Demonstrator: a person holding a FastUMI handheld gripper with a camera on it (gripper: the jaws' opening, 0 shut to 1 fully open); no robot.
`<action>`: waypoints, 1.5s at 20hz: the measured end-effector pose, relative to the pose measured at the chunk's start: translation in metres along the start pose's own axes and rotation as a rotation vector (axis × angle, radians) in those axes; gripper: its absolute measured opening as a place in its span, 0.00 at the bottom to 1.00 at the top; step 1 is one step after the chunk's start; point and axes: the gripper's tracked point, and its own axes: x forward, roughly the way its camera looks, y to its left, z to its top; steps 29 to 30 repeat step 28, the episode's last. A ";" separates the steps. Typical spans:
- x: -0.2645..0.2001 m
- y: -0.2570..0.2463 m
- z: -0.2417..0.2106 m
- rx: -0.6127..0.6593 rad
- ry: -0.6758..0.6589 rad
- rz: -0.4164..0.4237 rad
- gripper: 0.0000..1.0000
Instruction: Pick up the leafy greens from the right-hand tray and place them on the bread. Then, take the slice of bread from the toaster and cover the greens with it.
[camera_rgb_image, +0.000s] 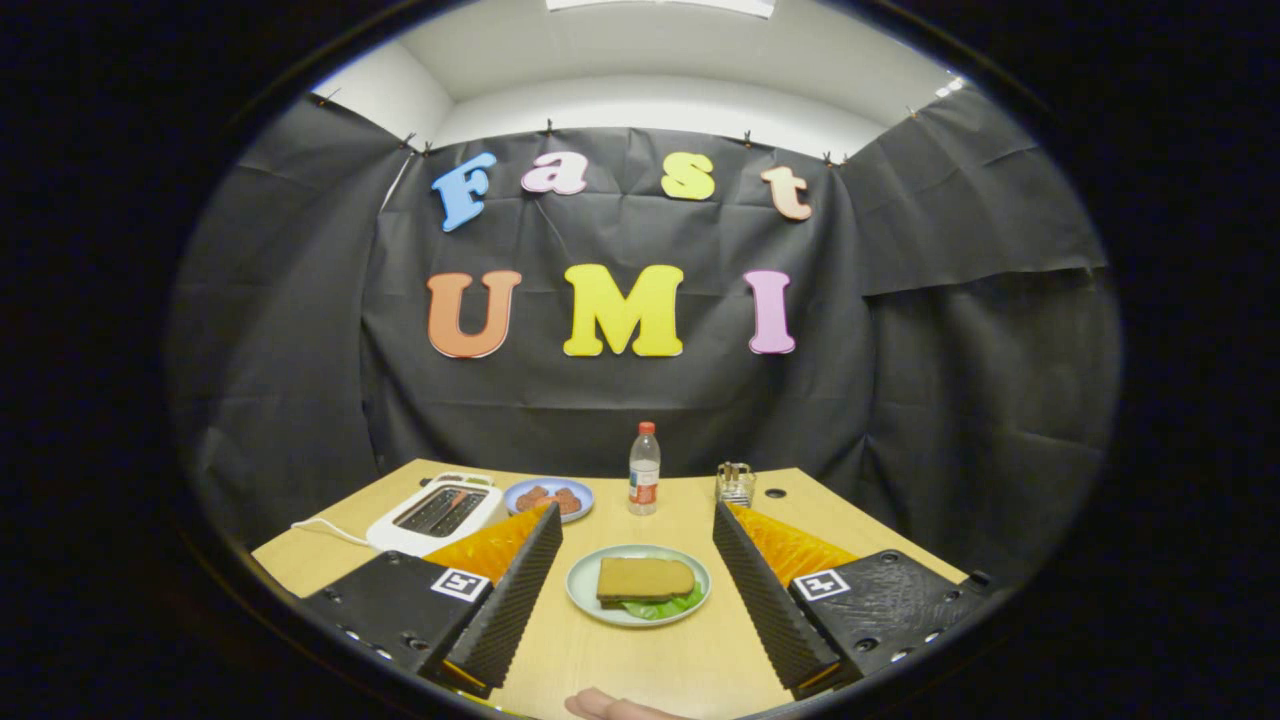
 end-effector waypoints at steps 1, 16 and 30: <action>-0.003 0.000 0.004 -0.005 -0.006 0.001 0.94; -0.026 -0.006 0.017 -0.001 -0.058 -0.019 0.94; -0.024 -0.011 0.013 0.012 -0.048 -0.012 0.94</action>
